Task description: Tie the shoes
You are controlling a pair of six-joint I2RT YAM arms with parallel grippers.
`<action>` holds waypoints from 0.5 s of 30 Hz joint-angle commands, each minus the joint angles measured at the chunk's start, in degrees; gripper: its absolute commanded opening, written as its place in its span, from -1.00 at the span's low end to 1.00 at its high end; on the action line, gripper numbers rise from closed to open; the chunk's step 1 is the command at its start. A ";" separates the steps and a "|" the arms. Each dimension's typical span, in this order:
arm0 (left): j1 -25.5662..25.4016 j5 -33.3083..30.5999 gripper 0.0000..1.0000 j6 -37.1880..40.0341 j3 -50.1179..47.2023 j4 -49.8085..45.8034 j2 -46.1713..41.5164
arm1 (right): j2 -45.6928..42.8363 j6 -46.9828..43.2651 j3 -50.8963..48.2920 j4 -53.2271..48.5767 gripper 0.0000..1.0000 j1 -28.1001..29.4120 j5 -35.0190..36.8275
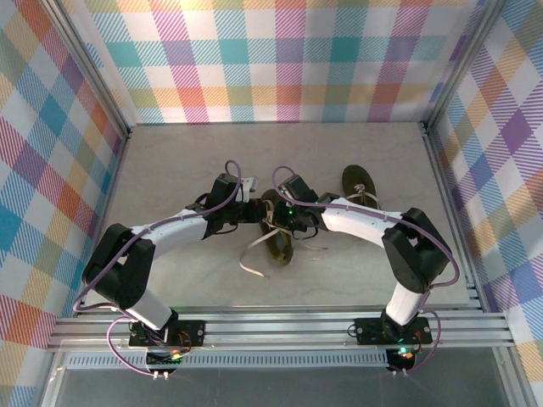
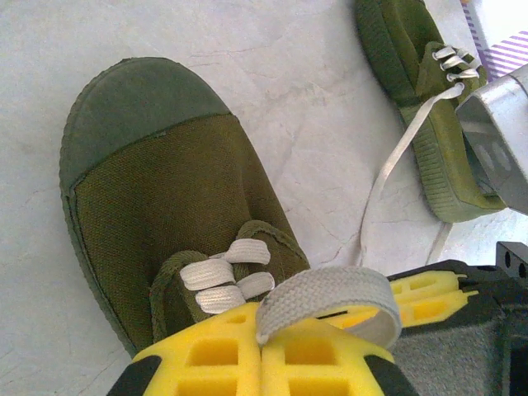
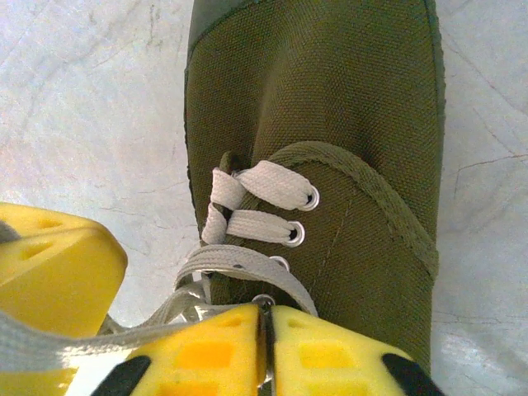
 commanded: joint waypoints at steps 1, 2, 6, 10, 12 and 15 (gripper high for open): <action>0.49 -0.21 -1.00 -0.04 -0.94 0.61 -0.74 | -0.50 -0.91 1.11 -0.27 -0.86 0.13 0.64; 0.48 -0.57 -1.00 0.03 -0.90 0.48 -0.72 | -0.96 -1.22 1.10 -0.34 -0.88 0.14 0.58; 0.43 -1.98 -1.00 0.54 -0.72 -0.77 -0.38 | -3.36 -3.04 1.10 -1.16 -0.93 0.11 -0.44; 0.45 -3.01 -1.00 0.90 -0.61 -1.45 0.02 | -4.91 -5.20 1.82 -3.93 -0.94 -0.15 -1.01; 0.48 -3.73 -1.00 1.00 -0.46 -1.96 0.16 | -5.47 -6.13 1.89 -5.42 -0.95 -0.15 -0.23; 0.49 -4.59 -1.00 1.22 -0.26 -2.74 0.24 | -5.97 -7.47 2.14 -7.94 -0.96 -0.24 1.73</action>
